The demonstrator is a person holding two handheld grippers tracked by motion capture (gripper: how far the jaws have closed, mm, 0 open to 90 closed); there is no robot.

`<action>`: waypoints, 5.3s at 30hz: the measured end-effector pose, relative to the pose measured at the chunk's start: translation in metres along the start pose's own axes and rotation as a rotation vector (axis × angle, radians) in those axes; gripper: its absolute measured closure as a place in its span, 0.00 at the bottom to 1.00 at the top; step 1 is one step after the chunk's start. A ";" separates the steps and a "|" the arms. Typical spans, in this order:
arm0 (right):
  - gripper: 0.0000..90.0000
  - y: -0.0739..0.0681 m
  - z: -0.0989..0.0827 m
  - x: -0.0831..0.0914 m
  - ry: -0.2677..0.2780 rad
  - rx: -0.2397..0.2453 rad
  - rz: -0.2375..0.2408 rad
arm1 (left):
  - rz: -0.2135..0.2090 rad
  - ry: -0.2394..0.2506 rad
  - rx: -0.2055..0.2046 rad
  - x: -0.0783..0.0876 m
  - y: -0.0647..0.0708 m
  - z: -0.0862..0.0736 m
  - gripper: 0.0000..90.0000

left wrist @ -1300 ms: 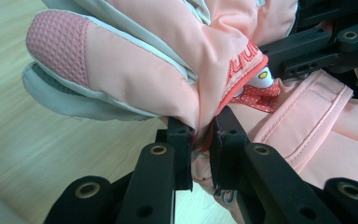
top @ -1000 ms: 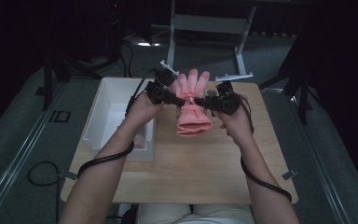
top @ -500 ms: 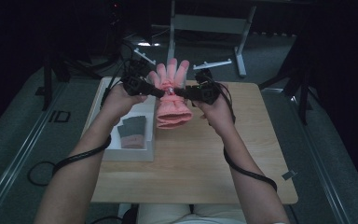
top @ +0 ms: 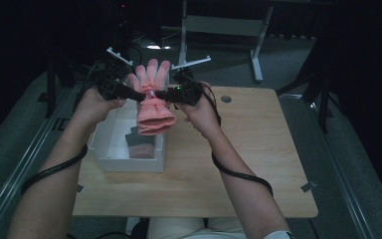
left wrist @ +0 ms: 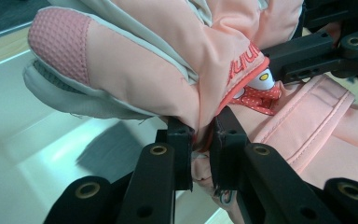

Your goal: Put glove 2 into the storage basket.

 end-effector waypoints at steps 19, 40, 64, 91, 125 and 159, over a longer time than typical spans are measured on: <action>0.75 -0.007 -0.012 -0.076 -0.050 -0.031 0.005 | 0.046 -0.043 0.020 -0.026 -0.051 -0.043 0.89; 0.75 0.008 -0.055 -0.135 -0.294 -0.081 -0.105 | 0.058 -0.238 0.118 -0.092 -0.068 -0.076 0.89; 0.55 0.005 -0.050 -0.143 -0.407 -0.094 -0.193 | 0.129 -0.359 0.151 -0.118 -0.067 -0.089 0.83; 0.51 0.011 -0.045 -0.084 -0.267 -0.085 -0.101 | 0.212 -0.302 0.167 -0.097 -0.073 -0.085 0.58; 0.23 0.034 -0.053 -0.014 -0.129 -0.036 -0.036 | 0.009 -0.006 -0.042 -0.072 0.024 -0.044 0.01; 0.19 0.091 -0.153 0.049 -0.147 0.011 -0.157 | -0.100 0.127 -0.320 -0.115 0.156 -0.060 0.01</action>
Point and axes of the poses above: each handheld gripper's, and its own axes: x roughly backward along the jaws, z roughly out of its top, y roughly to its right, the point moved 3 cm from there along -x, roughly forward along the jaws, and after that the axes turned 7 degrees about z, right-handed, at the moved point
